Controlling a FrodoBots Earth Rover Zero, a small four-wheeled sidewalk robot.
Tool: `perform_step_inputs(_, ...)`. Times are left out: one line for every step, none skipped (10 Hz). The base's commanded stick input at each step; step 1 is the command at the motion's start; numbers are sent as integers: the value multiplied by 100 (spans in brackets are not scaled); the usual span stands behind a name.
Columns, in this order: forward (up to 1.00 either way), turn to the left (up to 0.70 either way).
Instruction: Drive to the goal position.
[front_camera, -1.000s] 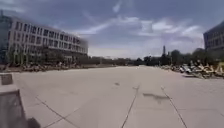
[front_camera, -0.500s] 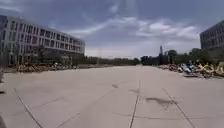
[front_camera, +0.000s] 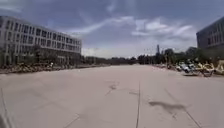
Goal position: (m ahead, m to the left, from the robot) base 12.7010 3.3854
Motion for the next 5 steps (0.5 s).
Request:
perform_step_inputs(60, 0)
perform_step_inputs(60, 0)
perform_step_inputs(60, 0)
perform_step_inputs(60, 0)
perform_step_inputs(60, 0)
